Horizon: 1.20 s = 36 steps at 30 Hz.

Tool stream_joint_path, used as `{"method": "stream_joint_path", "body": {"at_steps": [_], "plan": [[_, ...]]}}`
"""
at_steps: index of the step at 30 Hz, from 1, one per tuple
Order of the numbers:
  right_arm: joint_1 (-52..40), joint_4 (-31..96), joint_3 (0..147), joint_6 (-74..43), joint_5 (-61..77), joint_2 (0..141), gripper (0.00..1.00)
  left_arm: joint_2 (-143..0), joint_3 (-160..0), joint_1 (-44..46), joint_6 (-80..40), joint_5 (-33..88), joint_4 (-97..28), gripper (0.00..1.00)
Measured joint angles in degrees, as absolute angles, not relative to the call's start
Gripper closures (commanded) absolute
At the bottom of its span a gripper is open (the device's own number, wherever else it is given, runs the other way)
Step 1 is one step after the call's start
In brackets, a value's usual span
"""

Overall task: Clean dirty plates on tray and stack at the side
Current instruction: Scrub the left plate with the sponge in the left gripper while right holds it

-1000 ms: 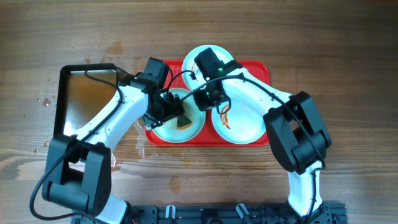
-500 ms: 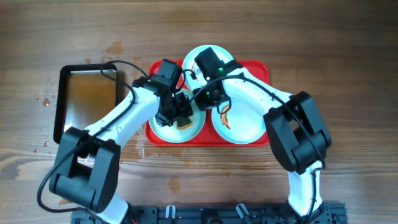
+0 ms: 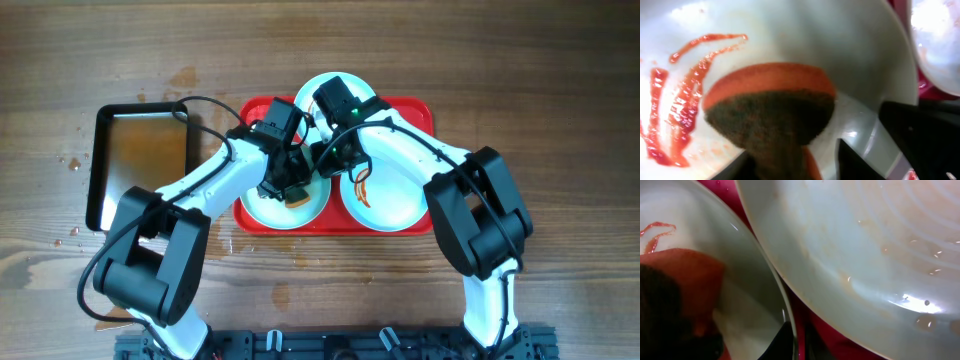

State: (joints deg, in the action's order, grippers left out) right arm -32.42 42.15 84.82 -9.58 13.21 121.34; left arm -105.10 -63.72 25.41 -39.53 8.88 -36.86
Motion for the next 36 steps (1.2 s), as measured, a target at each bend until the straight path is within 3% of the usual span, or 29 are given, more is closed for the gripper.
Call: {"method": "stream_joint_path", "body": {"at_steps": [1, 2, 24, 36], "plan": [[-32.42, 42.15, 84.82, -9.58, 13.15, 121.34, 0.9, -105.12, -63.72, 25.39, -39.24, 8.8, -36.86, 0.94], [-32.42, 42.15, 84.82, -9.58, 13.02, 121.34, 0.9, -105.12, -63.7, 25.41, -39.57, 8.75, -36.82, 0.96], [-32.42, 41.43, 84.49, -9.56, 12.99, 121.34, 0.9, -100.95, -63.7, 25.41, -36.32, 8.62, -37.21, 0.96], [-32.42, 41.45, 84.44, -9.58, 12.88, 121.34, 0.93, -106.3, -63.72, 25.41, -34.57, 8.64, -35.62, 0.96]]}}
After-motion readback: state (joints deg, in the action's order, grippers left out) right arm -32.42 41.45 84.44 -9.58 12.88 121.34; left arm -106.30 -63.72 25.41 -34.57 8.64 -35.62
